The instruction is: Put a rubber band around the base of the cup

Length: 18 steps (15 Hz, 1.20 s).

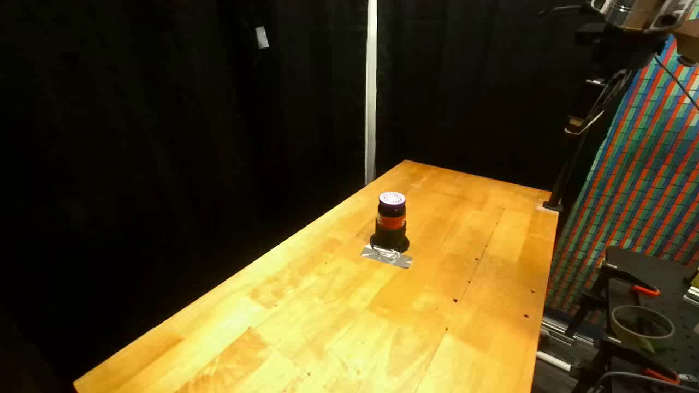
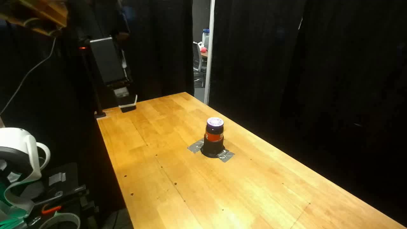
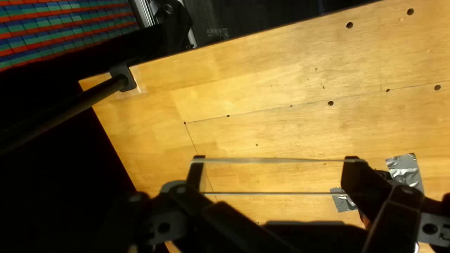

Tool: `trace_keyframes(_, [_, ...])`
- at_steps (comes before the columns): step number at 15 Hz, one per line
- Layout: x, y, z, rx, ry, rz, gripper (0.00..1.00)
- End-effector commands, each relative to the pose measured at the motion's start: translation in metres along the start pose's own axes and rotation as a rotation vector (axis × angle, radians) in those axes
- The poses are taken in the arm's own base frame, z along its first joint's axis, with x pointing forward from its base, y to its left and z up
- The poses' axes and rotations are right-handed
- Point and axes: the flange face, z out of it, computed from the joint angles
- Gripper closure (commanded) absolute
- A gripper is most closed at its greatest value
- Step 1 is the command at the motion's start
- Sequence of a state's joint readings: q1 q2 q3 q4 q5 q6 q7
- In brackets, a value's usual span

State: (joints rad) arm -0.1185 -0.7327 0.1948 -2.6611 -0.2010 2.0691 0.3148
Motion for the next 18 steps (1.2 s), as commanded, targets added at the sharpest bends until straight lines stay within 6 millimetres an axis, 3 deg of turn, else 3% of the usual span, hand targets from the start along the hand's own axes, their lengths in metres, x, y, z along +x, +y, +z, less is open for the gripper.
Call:
trace_keyframes(1, [0.001, 0.0, -0.002, 0.0, 0.002, 0.0, 0.0])
trace_keyframes(10, [0.001, 0.0, -0.004, 0.001, 0.006, 0.001, 0.0])
trace_keyframes(12, [0.025, -0.023, 0.011, -0.021, 0.016, -0.003, 0.0])
trace_keyframes(18, [0.079, -0.126, 0.052, 0.102, 0.031, -0.08, 0.0])
